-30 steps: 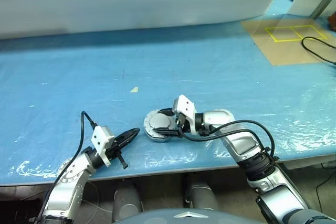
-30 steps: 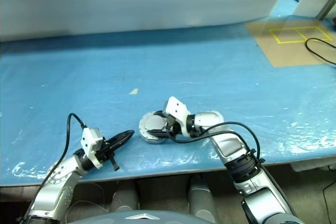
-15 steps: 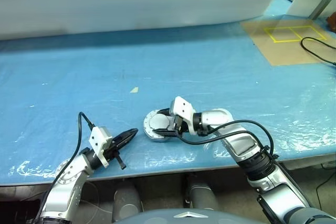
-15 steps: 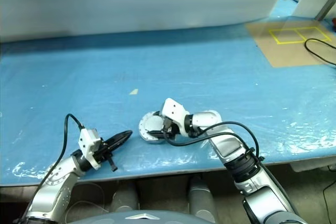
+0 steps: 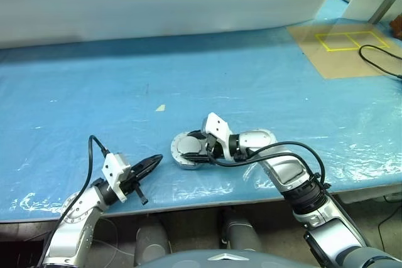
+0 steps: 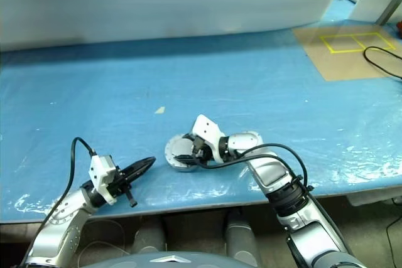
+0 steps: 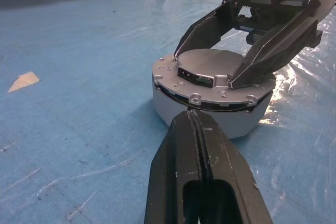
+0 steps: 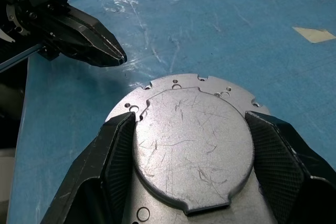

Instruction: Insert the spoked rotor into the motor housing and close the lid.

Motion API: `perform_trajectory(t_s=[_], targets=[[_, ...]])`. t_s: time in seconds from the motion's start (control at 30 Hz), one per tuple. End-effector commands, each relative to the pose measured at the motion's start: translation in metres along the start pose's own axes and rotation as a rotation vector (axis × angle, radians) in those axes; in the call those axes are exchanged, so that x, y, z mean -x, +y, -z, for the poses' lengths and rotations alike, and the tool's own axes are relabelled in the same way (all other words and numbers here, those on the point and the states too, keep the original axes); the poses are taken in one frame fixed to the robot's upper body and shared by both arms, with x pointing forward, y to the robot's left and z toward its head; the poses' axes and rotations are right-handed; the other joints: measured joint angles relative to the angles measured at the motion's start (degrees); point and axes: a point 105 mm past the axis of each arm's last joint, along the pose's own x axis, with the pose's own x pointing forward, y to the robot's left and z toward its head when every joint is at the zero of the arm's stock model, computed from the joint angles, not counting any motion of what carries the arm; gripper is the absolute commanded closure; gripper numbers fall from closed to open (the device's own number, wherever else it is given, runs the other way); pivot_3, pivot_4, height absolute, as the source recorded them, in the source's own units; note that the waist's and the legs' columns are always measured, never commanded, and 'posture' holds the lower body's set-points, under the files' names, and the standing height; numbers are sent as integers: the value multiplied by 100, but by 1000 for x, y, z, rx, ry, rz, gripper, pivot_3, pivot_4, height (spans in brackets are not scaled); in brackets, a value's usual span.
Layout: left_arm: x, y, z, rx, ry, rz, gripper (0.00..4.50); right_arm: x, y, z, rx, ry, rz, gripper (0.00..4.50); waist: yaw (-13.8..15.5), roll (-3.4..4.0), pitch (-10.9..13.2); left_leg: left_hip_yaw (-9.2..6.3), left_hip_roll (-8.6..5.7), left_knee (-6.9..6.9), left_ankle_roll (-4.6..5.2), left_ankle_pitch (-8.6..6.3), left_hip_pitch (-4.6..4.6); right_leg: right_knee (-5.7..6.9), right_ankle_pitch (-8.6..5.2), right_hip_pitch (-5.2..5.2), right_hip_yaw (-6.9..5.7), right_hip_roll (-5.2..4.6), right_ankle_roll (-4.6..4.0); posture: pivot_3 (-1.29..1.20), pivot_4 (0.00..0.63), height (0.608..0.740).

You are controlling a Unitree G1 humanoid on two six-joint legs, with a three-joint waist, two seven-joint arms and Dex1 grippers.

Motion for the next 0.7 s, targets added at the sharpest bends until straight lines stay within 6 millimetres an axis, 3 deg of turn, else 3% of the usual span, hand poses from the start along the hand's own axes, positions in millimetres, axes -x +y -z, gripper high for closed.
perform_trajectory(t_s=[0.03, 0.7], targets=[[1, 0, -11, -35, -30, 5, 4500, -4, 7, 10, 11, 55, -14, 1547, 0, 0, 0, 0, 0, 0, -1, 1, 0, 0, 0, 0, 0, 0, 0, 0, 150, 740], [-2, 3, -14, -49, -33, 14, 4500, 0, -2, 37, 64, 204, 39, 1547, 2, 12, -15, 0, -2, -4, 1, -1, 22, 1, -21, 14, 1, 0, 36, 0, 150, 740]])
